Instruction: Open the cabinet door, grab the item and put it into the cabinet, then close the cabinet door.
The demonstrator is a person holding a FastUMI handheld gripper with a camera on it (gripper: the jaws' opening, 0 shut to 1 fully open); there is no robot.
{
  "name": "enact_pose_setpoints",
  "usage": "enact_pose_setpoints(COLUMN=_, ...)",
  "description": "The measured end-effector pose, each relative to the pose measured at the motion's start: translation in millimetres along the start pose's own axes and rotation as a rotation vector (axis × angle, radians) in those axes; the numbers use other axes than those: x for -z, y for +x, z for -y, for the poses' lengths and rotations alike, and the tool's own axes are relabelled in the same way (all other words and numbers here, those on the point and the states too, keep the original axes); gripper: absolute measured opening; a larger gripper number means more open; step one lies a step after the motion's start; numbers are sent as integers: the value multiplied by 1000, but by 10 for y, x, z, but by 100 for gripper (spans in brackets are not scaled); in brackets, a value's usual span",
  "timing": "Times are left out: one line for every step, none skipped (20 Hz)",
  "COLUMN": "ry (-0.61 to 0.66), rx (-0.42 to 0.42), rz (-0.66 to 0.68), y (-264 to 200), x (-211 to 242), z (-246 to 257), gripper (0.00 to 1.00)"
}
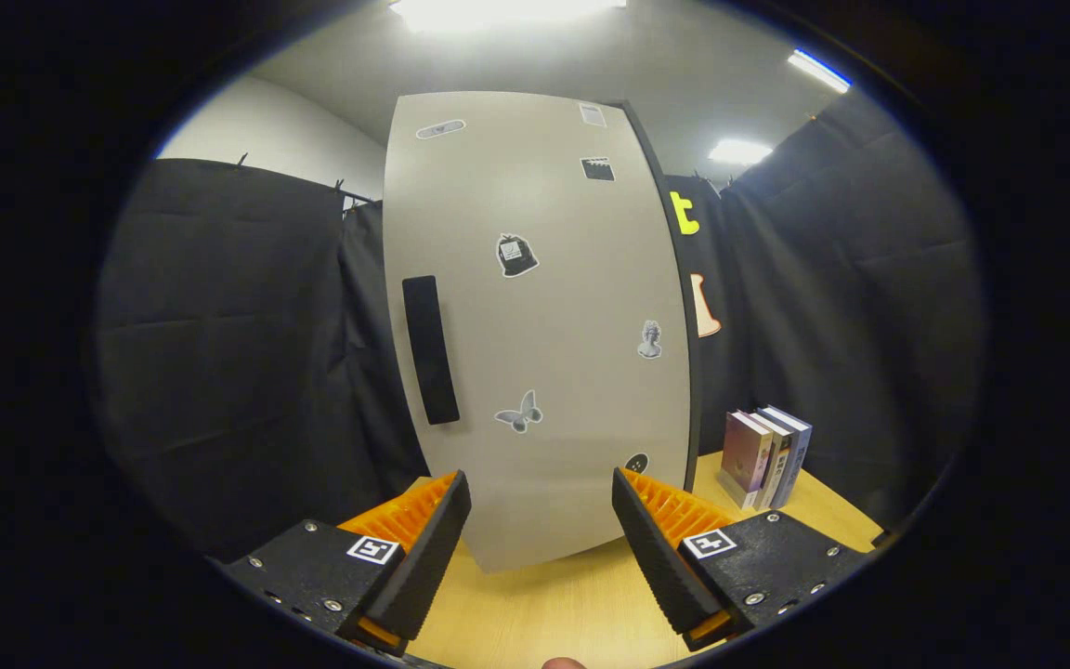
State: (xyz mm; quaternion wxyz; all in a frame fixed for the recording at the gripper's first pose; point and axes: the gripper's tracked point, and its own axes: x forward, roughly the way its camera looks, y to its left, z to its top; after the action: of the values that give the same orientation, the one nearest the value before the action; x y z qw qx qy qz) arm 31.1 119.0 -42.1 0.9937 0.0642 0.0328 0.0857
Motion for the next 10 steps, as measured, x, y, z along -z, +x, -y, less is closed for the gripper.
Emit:
enact_pose_setpoints(ry=-1, rx=2, rz=0, y=8, x=1, z=5, gripper=95)
enact_pose_setpoints(ry=-1, rx=3, rz=0, y=16, x=6, z=18, gripper=95)
enact_pose_setpoints(ry=0, rx=6, rz=0, y=21, x=3, z=23, gripper=95)
enact_pose_setpoints(ry=2, rx=8, rz=0, y=27, x=15, z=32, gripper=95)
enact_pose_setpoints(ry=5, rx=10, rz=-3, y=37, x=29, z=38, gripper=95)
enact_pose_setpoints(ry=7, rx=11, rz=-8, y=51, x=52, z=42, gripper=95)
enact_pose_setpoints(ry=9, rx=10, rz=-12, y=48, x=58, z=33, gripper=95)
enact_pose_setpoints(ry=10, rx=10, rz=-14, y=46, x=59, z=24, gripper=95)
enact_pose_setpoints(ry=9, rx=9, rz=-11, y=43, x=45, z=17, gripper=95)
enact_pose_setpoints(ry=10, rx=6, rz=-6, y=43, x=35, z=15, gripper=95)
